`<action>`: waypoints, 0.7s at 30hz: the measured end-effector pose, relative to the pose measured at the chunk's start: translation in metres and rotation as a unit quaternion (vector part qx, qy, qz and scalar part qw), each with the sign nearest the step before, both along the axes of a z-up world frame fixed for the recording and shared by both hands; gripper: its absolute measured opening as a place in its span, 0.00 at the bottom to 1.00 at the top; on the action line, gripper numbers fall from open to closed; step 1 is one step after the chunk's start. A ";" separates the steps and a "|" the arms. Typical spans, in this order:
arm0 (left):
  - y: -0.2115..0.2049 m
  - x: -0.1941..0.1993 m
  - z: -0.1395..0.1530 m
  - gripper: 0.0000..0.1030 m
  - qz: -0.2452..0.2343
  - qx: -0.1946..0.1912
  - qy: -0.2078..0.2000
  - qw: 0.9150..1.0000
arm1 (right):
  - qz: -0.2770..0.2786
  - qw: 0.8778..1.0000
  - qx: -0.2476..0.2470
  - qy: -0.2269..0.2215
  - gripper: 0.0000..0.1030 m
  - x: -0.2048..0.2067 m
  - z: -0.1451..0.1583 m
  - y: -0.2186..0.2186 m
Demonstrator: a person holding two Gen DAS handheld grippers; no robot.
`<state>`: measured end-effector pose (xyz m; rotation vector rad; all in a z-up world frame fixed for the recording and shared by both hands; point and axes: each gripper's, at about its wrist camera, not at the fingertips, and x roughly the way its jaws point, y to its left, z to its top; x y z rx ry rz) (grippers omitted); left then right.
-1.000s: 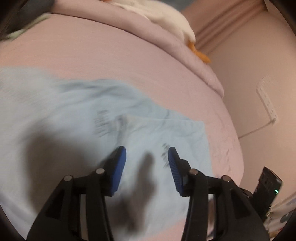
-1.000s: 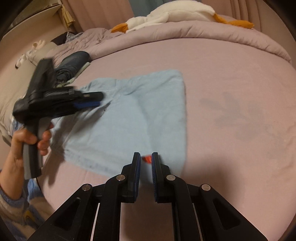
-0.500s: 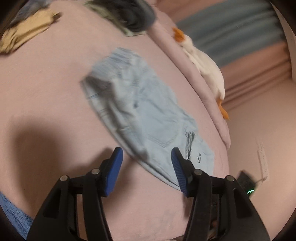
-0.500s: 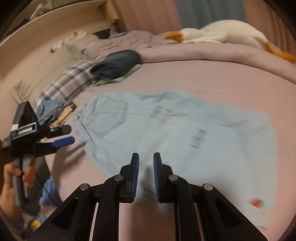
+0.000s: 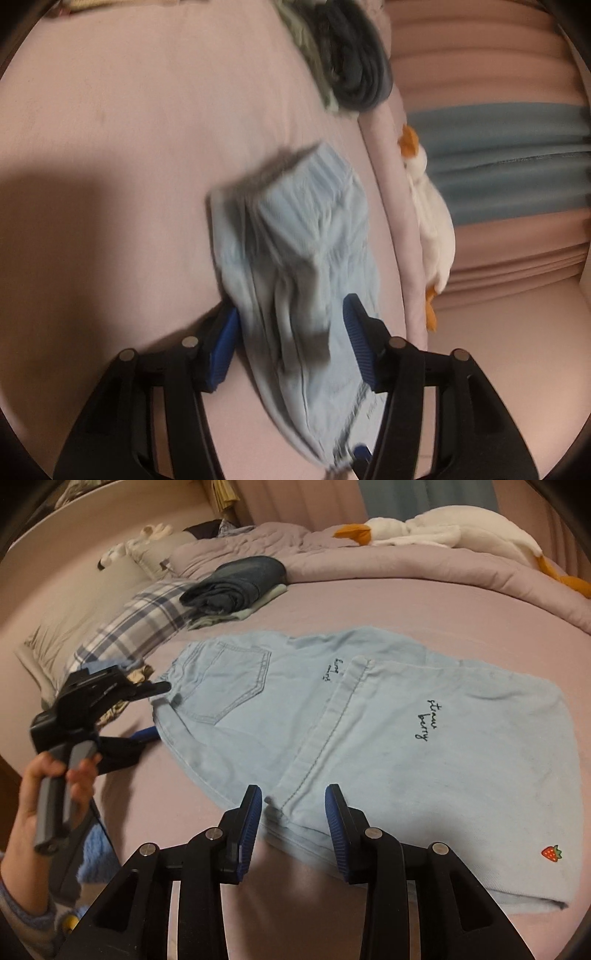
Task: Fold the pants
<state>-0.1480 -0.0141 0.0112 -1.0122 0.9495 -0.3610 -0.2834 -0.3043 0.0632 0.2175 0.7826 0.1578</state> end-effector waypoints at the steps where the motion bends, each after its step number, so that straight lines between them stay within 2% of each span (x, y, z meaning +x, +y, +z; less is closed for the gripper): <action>1: 0.001 0.000 0.002 0.51 0.005 0.012 -0.011 1.000 | -0.001 1.000 0.000 -0.004 0.35 -0.001 0.001 0.000; 2: 0.002 -0.001 0.003 0.47 0.011 0.025 -0.016 1.000 | 0.000 1.000 0.001 -0.006 0.35 0.001 0.002 0.003; 4: 0.008 0.001 -0.001 0.47 0.020 0.012 -0.016 1.000 | 0.002 1.000 0.000 -0.010 0.35 0.007 0.003 0.010; 9: 0.002 0.025 0.003 0.66 -0.004 -0.003 -0.020 1.000 | 0.004 1.000 -0.007 -0.012 0.35 0.012 0.006 0.012; 12: 0.001 0.038 0.001 0.67 -0.006 -0.022 -0.018 1.000 | -0.001 1.000 -0.011 -0.010 0.35 0.016 0.007 0.013; 14: 0.002 0.041 0.000 0.63 -0.014 -0.029 -0.019 0.999 | -0.003 1.000 -0.016 -0.010 0.35 0.016 0.009 0.013; 15: 0.002 0.041 0.001 0.46 -0.023 -0.029 -0.021 0.999 | -0.004 1.000 -0.021 -0.008 0.35 0.018 0.009 0.014; 16: 0.002 0.041 -0.001 0.40 -0.032 -0.035 -0.020 0.999 | -0.004 1.000 -0.024 -0.006 0.35 0.019 0.010 0.015; 18: 0.009 0.036 -0.007 0.33 -0.038 -0.059 -0.020 0.997 | -0.008 0.999 -0.031 -0.001 0.35 0.024 0.010 0.016; 21: 0.018 0.024 0.004 0.26 -0.038 -0.039 -0.044 0.998 | -0.013 0.999 -0.035 0.005 0.35 0.033 0.011 0.018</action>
